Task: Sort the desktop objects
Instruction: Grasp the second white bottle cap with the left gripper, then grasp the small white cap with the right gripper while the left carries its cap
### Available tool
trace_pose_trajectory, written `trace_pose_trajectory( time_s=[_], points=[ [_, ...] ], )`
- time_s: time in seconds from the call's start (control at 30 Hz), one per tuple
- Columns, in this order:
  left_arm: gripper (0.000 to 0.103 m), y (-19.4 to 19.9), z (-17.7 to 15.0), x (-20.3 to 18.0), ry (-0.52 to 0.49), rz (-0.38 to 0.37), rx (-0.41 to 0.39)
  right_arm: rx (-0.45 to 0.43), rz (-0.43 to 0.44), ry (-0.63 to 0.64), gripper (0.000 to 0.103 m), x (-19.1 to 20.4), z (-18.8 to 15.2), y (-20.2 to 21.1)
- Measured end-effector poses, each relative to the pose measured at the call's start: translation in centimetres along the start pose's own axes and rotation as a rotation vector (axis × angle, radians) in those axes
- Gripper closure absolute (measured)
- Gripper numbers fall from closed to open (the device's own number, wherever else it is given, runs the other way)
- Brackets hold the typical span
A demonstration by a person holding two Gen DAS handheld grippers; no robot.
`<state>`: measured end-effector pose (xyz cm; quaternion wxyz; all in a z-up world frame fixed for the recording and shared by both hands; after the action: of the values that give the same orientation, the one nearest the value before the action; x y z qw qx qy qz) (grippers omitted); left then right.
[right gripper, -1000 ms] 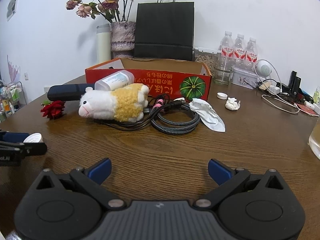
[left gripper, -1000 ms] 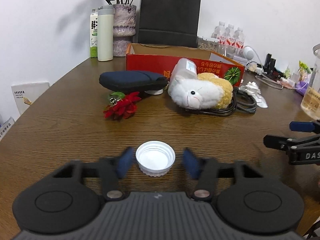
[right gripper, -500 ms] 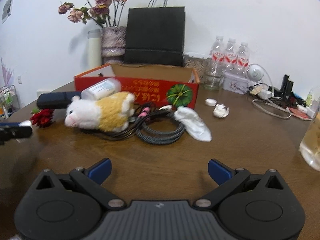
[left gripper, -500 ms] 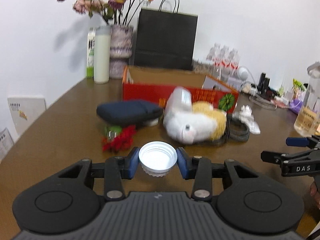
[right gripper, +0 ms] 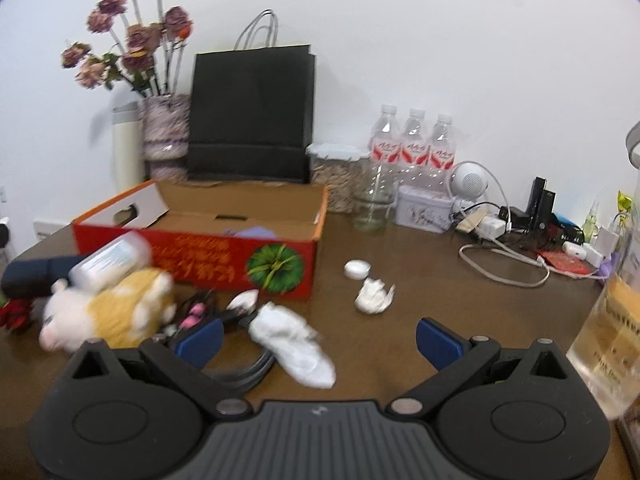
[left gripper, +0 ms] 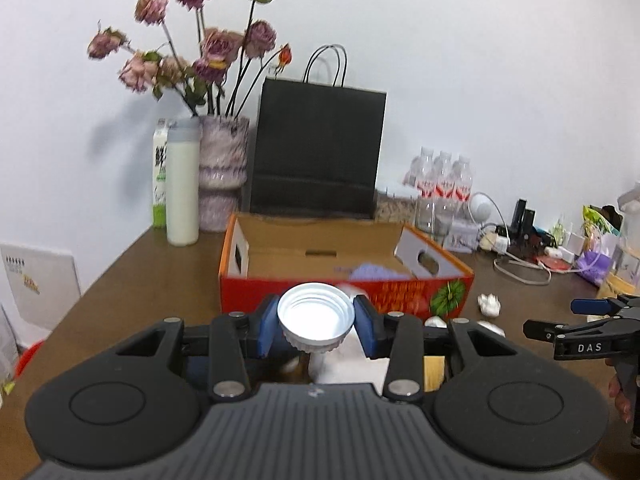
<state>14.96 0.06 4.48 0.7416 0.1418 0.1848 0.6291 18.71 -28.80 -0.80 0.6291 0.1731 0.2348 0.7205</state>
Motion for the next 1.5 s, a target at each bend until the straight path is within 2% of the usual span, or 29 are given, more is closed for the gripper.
trace_pose_trajectory(
  time_s=[0.2,0.37,0.67,0.73,0.87,1.07,1.1,1.23,1.5],
  points=[
    [0.062,-2.4,2.6,-0.7,-0.012,-0.01,-0.023,0.017,-0.044,-0.026,0.0,-2.8,2.8,-3.7],
    [0.062,-5.1,4.2,-0.7,-0.002,-0.017,-0.008,0.062,-0.069,-0.022,0.001,-4.4,4.4,-7.3],
    [0.062,-9.7,6.2,-0.1,-0.011,0.0,0.007,0.131,-0.078,0.034,0.01,-5.6,6.4,-14.5],
    [0.062,-10.7,6.4,0.2,-0.005,0.002,0.012,0.151,-0.063,0.043,0.018,-5.7,6.7,-16.1],
    [0.062,-12.5,6.8,1.2,0.02,0.001,0.033,0.186,-0.004,0.028,0.028,-6.1,7.1,-18.9],
    [0.062,-14.7,6.3,2.3,0.048,-0.003,0.092,0.213,0.065,0.027,0.063,-6.2,6.8,-21.1],
    [0.062,-14.9,6.2,2.3,0.05,-0.004,0.1,0.211,0.074,0.032,0.075,-6.1,6.8,-21.0],
    [0.062,-15.1,6.0,2.2,0.046,-0.005,0.111,0.187,0.083,0.057,0.076,-5.5,6.5,-20.3],
    [0.062,-13.6,6.6,1.6,0.041,-0.006,0.063,0.07,0.06,0.017,0.076,-5.5,7.9,-16.8]
  ],
)
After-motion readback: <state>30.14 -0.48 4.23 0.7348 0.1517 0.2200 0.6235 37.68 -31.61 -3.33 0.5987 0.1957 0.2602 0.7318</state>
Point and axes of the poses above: each gripper's, at about its wrist camera, not at the fingertips, and y roughly against the way its jaws point, x to its left, z to its top, the point moved 2 cm from there along -y, roughly the way its jaws point, and after that the axes turned 7 degrees about x, right-handed, at the moved point
